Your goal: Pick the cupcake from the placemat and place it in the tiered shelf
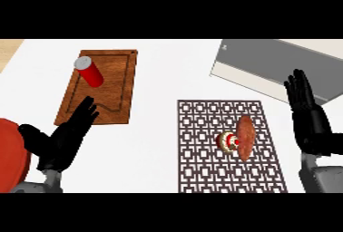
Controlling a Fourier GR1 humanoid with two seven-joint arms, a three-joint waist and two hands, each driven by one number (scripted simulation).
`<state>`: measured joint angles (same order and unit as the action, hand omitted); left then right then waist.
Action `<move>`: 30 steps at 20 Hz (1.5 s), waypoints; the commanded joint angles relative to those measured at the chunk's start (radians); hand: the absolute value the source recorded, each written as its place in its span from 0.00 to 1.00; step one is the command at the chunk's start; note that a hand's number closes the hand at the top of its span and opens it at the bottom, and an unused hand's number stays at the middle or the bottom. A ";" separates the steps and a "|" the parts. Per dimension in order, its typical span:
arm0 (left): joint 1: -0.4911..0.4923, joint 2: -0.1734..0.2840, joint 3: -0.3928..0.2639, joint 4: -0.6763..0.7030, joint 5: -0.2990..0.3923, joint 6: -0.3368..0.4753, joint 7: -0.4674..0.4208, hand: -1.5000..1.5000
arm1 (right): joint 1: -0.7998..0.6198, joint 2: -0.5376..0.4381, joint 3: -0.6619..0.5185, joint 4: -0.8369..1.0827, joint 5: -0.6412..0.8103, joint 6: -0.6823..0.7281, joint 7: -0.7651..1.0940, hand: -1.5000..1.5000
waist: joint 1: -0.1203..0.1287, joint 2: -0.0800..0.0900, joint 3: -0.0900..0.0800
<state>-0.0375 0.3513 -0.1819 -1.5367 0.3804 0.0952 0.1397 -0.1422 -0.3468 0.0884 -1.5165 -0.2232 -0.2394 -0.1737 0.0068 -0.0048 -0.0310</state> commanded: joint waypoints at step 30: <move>0.050 0.101 0.148 0.120 -0.127 0.023 -0.062 0.50 | 0.434 -0.169 0.391 -0.575 0.924 -0.067 0.483 0.00 | -0.018 0.003 0.025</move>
<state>0.0254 0.4641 -0.0209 -1.4174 0.2687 0.1034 0.0624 0.2715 -0.4102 0.4502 -2.0411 0.5882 -0.4358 0.1760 -0.0121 -0.0031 -0.0040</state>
